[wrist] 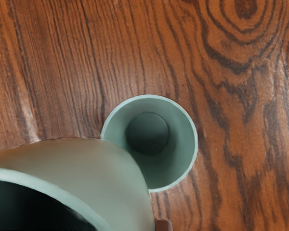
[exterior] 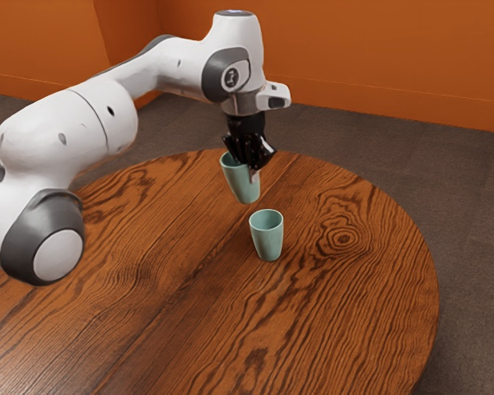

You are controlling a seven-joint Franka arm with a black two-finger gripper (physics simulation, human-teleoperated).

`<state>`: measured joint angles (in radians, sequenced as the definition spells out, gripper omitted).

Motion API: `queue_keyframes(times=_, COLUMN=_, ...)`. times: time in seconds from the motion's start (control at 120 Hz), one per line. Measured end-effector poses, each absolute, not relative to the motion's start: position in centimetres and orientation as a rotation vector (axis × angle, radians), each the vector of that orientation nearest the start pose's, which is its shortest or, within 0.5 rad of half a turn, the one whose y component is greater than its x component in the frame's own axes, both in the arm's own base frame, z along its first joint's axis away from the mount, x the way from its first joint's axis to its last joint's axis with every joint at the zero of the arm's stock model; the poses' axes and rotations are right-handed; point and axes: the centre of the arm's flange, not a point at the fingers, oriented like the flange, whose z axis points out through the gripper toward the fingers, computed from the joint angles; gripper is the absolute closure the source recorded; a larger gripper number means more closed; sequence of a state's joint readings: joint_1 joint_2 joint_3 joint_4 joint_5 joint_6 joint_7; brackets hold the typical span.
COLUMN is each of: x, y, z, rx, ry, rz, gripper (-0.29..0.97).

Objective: Place the left cup onto the right cup

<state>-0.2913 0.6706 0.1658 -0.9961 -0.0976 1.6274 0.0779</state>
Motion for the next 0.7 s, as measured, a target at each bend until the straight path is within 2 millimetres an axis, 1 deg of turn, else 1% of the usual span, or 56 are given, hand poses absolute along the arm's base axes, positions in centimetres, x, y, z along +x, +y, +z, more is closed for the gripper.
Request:
queue_keyframes(times=0.125, x=71.2, y=-15.6, z=45.8, rx=-3.108, ry=0.351, rz=0.097, gripper=0.78)
queue_keyframes(times=0.267, x=71.0, y=-16.8, z=44.7, rx=-3.106, ry=0.332, rz=0.121, gripper=0.78)
queue_keyframes(times=0.375, x=71.1, y=-16.8, z=44.1, rx=-3.106, ry=0.307, rz=0.126, gripper=0.78)
queue_keyframes(times=0.542, x=71.9, y=-16.2, z=43.6, rx=-3.105, ry=0.261, rz=0.107, gripper=0.78)
queue_keyframes(times=0.608, x=72.5, y=-16.2, z=42.5, rx=-3.1, ry=0.248, rz=0.11, gripper=0.78)
queue_keyframes(times=0.7, x=73.5, y=-16.4, z=41.6, rx=-3.099, ry=0.243, rz=0.093, gripper=0.78)
